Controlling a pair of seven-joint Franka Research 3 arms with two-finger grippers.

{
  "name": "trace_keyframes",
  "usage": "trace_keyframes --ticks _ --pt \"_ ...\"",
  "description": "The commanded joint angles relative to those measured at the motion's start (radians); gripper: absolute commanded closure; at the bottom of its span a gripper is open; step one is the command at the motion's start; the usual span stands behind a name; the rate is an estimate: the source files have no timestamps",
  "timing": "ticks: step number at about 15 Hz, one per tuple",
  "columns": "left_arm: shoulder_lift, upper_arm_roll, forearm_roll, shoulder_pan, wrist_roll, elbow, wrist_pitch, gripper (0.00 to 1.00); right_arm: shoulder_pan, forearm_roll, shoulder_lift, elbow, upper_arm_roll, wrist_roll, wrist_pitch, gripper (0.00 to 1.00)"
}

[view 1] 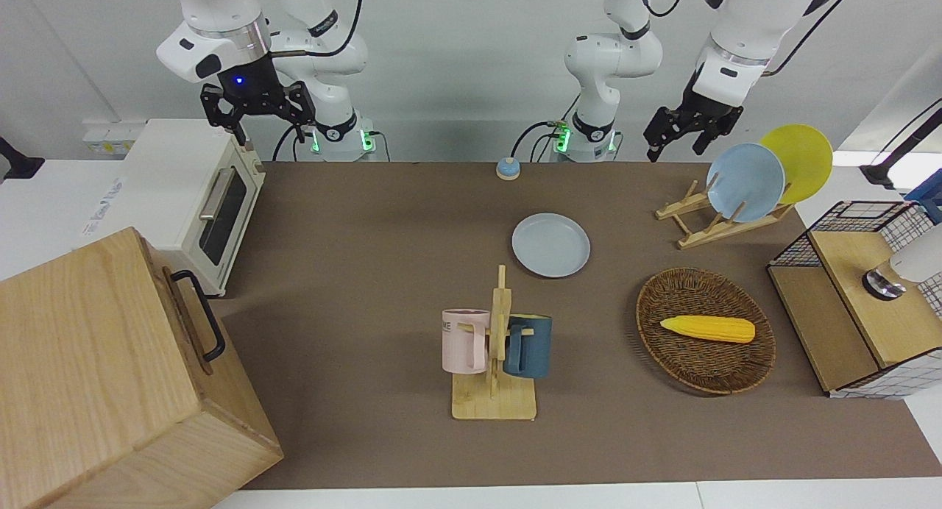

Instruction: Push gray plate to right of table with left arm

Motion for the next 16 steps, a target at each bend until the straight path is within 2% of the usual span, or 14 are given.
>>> trace_keyframes --ticks 1,9,12,16 --pt "0.003 0.002 0.022 -0.007 -0.001 0.015 -0.025 0.01 -0.007 0.002 -0.007 -0.004 0.003 -0.020 -0.001 0.005" --pt "0.003 0.003 0.023 -0.012 0.002 0.017 -0.024 0.01 -0.007 0.002 -0.007 -0.004 0.002 -0.020 -0.001 0.005" --pt "0.003 0.035 0.022 -0.020 0.007 0.015 -0.024 0.01 -0.007 0.002 -0.007 -0.004 0.001 -0.020 -0.001 0.005" --pt "-0.008 0.026 0.022 -0.018 0.004 -0.003 -0.018 0.01 -0.007 0.002 -0.007 -0.004 0.002 -0.020 -0.001 0.005"
